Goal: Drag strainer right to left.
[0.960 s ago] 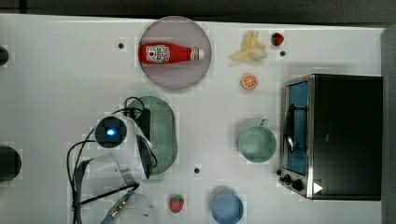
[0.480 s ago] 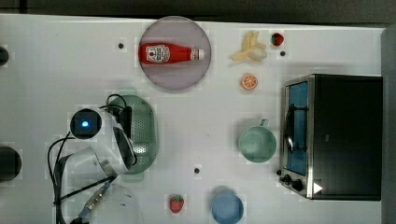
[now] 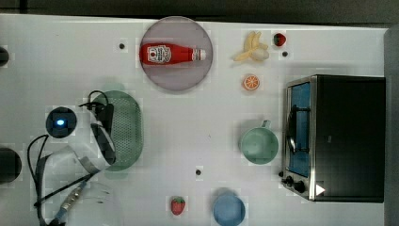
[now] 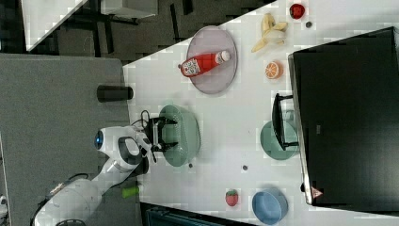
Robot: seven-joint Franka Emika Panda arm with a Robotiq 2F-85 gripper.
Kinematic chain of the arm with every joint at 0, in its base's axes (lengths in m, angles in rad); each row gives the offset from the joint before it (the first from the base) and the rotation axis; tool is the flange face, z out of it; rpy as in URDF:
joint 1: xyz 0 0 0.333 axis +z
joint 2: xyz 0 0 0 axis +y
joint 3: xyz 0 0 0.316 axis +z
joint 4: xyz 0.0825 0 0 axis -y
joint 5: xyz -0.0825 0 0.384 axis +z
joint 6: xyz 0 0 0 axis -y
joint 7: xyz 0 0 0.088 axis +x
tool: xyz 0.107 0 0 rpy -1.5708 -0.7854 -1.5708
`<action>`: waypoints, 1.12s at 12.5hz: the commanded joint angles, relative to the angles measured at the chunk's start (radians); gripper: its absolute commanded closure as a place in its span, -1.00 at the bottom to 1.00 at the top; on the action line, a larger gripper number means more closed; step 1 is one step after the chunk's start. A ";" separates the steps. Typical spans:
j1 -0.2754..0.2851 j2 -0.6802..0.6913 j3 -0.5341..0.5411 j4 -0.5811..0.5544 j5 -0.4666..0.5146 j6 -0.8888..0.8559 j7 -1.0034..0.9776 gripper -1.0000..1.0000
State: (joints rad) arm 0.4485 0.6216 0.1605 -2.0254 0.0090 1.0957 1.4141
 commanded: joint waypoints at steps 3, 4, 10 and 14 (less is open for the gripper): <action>0.051 0.034 0.030 0.065 -0.009 0.000 0.099 -1.00; 0.058 0.043 0.030 0.078 -0.009 0.000 0.099 -1.00; 0.061 -0.029 0.024 0.091 -0.011 -0.103 -0.011 -1.00; 0.029 -0.229 -0.018 0.091 -0.011 -0.378 -0.314 -1.00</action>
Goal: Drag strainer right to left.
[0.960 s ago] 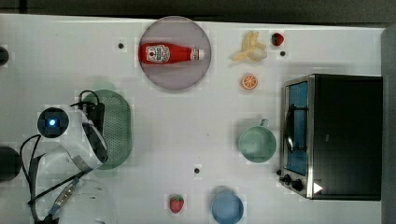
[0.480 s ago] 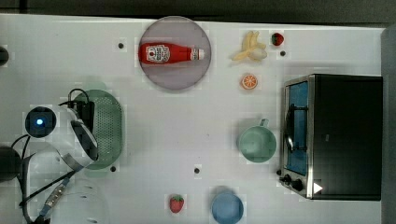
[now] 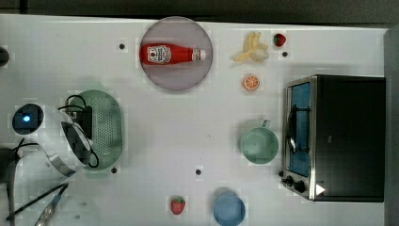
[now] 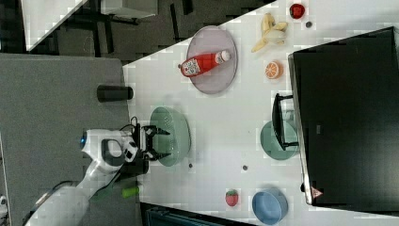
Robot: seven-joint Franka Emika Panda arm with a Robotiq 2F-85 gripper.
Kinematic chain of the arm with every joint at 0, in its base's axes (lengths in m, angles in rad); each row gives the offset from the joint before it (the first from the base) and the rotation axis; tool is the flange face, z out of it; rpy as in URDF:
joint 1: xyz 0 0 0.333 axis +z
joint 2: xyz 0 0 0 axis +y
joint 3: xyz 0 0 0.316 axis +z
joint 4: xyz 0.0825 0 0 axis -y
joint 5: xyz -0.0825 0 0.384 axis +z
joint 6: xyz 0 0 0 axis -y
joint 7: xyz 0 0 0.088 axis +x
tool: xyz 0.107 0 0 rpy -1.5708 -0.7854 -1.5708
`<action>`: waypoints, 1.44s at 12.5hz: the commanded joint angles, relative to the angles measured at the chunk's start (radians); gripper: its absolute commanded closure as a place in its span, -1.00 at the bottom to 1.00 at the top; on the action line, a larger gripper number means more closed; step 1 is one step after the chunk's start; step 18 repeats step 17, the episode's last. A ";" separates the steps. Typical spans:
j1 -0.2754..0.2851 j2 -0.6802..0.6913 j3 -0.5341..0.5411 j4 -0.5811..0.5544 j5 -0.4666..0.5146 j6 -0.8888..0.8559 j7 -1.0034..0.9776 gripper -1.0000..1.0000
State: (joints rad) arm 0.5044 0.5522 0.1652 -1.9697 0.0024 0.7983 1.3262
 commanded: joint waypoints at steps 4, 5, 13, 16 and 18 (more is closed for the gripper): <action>-0.073 -0.389 -0.115 0.034 -0.005 -0.326 -0.496 -1.00; -0.083 -0.442 -0.147 0.034 -0.005 -0.363 -0.532 -1.00; -0.152 -0.730 -0.498 0.037 -0.023 -0.595 -1.018 -1.00; -0.153 -0.776 -0.580 0.037 -0.064 -0.635 -1.186 -1.00; -0.153 -0.783 -0.590 0.037 -0.085 -0.641 -1.226 -1.00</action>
